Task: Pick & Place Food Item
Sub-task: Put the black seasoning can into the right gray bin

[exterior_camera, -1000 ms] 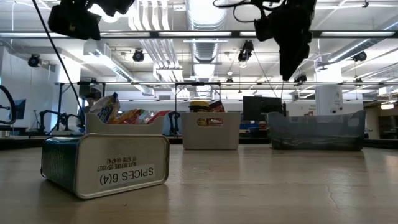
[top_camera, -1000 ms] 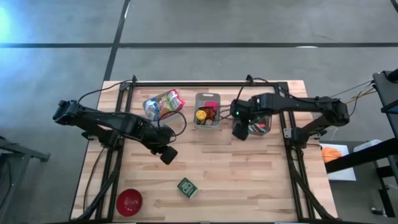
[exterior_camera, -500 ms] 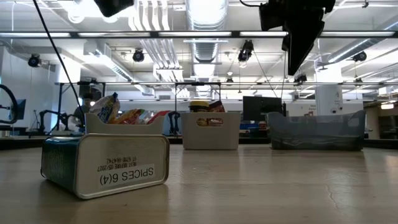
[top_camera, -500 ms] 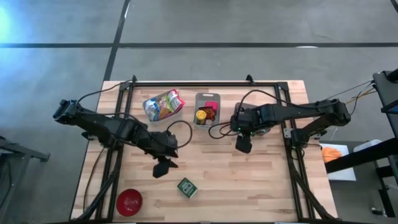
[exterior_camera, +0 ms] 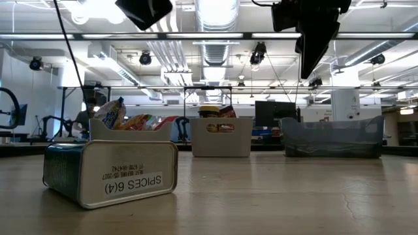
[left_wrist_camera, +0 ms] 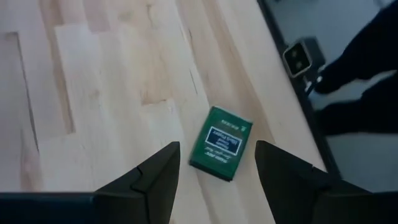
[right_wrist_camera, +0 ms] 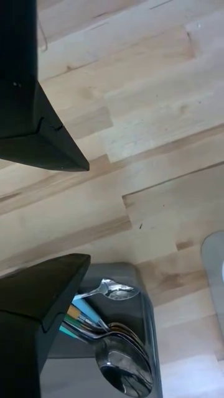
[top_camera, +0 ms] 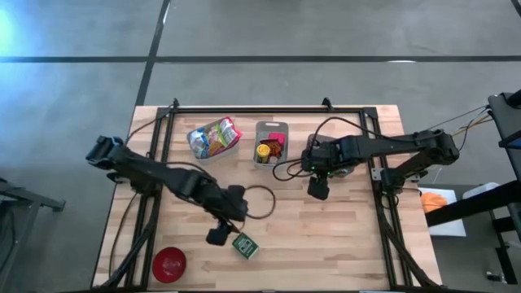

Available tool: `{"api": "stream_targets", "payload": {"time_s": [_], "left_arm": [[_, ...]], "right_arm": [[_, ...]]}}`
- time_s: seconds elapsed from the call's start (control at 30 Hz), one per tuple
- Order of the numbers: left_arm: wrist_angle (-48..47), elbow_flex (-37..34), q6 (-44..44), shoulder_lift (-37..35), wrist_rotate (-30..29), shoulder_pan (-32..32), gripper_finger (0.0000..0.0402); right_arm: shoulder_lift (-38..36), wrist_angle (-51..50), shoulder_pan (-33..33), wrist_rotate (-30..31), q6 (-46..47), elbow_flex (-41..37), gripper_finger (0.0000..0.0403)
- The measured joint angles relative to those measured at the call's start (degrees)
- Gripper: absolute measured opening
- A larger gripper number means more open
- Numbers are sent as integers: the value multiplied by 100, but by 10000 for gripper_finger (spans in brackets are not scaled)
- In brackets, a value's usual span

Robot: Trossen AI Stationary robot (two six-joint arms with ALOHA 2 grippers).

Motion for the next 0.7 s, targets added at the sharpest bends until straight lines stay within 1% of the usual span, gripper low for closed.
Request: {"api": "stream_targets", "payload": {"time_s": [0.17,0.27,0.57,0.7], "left_arm": [[-88,345,249,536,130,-32,212],[-95,519,349,742,196,-47,212],[-41,520,455,1052,302,-124,213],[-3,519,273,1176,382,-122,225]], "right_arm": [[0,8,0,3,5,0,226],[2,14,0,1,5,0,226],[2,111,0,3,-8,0,226],[2,170,0,3,2,0,226]]}}
